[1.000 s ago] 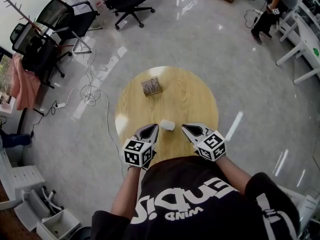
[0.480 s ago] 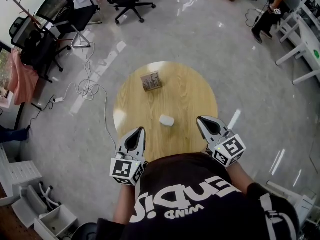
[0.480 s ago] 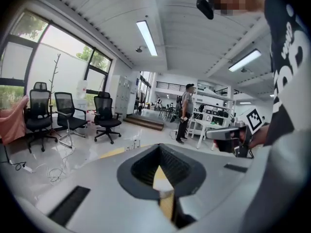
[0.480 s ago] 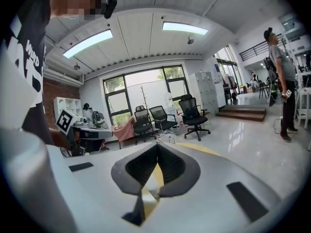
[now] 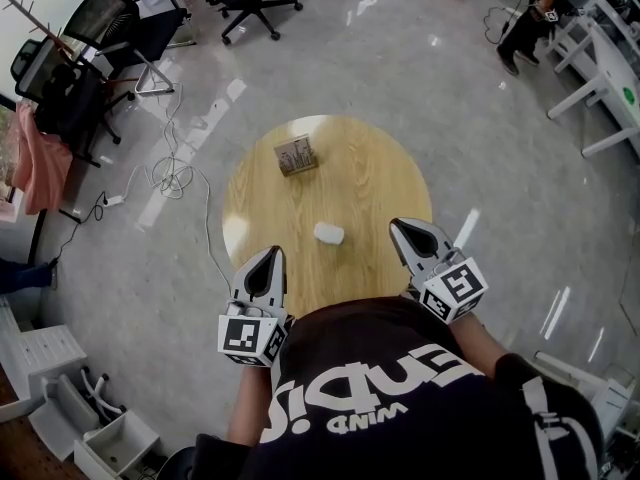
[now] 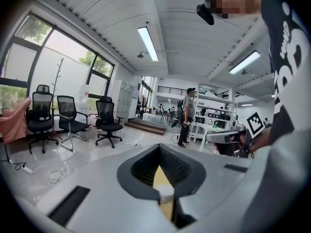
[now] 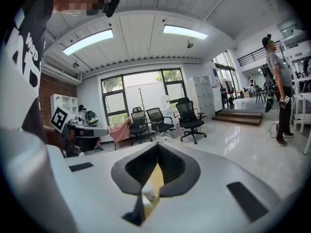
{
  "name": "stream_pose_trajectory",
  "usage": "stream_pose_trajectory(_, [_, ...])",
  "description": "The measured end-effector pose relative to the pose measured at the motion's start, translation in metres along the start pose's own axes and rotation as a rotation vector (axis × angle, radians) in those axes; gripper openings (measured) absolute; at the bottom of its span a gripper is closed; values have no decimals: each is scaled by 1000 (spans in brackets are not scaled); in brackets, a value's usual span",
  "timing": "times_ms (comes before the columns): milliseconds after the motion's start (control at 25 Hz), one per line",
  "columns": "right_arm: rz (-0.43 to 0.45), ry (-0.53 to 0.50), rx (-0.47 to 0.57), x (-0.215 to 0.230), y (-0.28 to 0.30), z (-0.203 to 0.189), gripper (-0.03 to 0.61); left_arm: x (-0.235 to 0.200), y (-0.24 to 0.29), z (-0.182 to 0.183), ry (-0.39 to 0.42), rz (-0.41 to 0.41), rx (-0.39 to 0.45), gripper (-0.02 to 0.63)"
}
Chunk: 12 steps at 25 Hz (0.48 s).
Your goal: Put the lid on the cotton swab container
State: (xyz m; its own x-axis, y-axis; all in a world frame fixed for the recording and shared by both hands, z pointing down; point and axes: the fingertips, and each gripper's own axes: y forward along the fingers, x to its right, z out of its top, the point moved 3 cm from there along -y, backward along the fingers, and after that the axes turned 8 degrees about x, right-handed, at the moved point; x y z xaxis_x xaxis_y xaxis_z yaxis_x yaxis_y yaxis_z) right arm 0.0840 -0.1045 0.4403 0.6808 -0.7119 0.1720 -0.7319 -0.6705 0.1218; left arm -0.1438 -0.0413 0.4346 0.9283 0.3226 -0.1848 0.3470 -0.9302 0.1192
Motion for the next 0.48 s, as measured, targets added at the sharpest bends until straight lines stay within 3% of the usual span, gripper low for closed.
stream_pose_trajectory(480, [24, -10, 5, -2, 7, -1, 3, -7, 1, -2, -26, 23, -1, 9])
